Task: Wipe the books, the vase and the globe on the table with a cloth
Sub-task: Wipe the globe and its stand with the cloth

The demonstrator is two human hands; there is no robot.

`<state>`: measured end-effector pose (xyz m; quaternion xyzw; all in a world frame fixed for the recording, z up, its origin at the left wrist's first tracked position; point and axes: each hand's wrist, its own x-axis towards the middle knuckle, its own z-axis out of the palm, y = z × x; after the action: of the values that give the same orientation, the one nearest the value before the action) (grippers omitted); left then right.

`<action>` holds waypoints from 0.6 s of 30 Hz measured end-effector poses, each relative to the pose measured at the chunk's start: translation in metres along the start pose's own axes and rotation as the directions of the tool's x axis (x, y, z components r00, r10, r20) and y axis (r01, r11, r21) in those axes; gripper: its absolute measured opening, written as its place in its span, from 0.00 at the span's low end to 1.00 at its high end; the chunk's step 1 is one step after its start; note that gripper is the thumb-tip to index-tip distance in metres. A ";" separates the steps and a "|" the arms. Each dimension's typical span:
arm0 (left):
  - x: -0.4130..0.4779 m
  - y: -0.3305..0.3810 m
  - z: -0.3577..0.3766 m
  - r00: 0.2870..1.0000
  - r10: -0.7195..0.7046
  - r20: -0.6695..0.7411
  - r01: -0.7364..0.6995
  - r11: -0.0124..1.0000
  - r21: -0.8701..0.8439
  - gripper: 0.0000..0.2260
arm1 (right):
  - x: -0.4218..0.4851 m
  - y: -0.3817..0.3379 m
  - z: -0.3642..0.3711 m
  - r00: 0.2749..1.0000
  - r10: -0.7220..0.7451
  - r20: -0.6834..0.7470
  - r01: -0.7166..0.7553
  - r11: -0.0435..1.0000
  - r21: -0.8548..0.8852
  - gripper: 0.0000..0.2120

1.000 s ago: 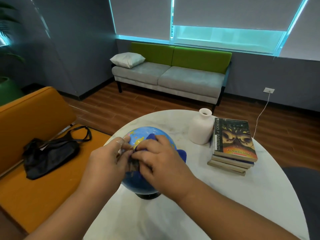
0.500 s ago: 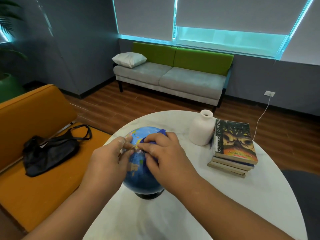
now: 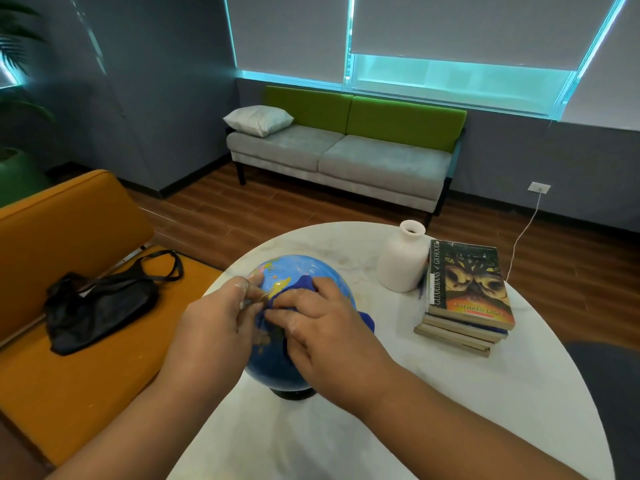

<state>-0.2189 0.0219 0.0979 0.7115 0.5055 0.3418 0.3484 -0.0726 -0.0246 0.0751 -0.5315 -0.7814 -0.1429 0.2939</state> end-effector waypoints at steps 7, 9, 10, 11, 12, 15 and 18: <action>0.000 -0.002 -0.001 0.998 0.058 -0.018 -0.056 0.996 0.075 0.08 | -0.015 0.014 0.003 0.966 0.250 -0.064 -0.218 0.922 0.319 0.13; 0.000 -0.002 -0.002 0.998 0.055 -0.026 -0.053 0.995 0.079 0.05 | -0.022 0.026 0.007 0.869 0.490 -0.068 -0.402 0.780 0.480 0.13; 0.001 -0.003 -0.002 0.998 0.056 -0.027 -0.054 0.994 0.091 0.05 | -0.023 0.033 0.009 0.804 0.594 -0.043 -0.485 0.694 0.532 0.13; 0.001 -0.004 -0.002 0.998 0.053 -0.025 -0.050 0.994 0.095 0.05 | -0.023 0.040 0.010 0.741 0.671 0.003 -0.557 0.612 0.561 0.12; 0.000 -0.004 -0.002 0.999 0.044 -0.022 -0.042 0.995 0.086 0.07 | -0.023 0.044 0.011 0.700 0.713 0.046 -0.606 0.559 0.566 0.13; 0.002 -0.003 -0.001 1.000 0.014 -0.023 -0.013 0.999 0.043 0.08 | -0.027 0.036 0.007 0.755 0.655 0.025 -0.575 0.644 0.505 0.13; 0.003 0.002 0.001 0.999 -0.021 -0.050 0.020 0.999 -0.032 0.09 | -0.030 0.017 0.004 0.912 0.405 -0.065 -0.332 0.822 0.463 0.14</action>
<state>-0.2161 0.0236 0.0993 0.6919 0.5159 0.3639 0.3503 -0.0507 -0.0380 0.0521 -0.5787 -0.6491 0.0558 0.4906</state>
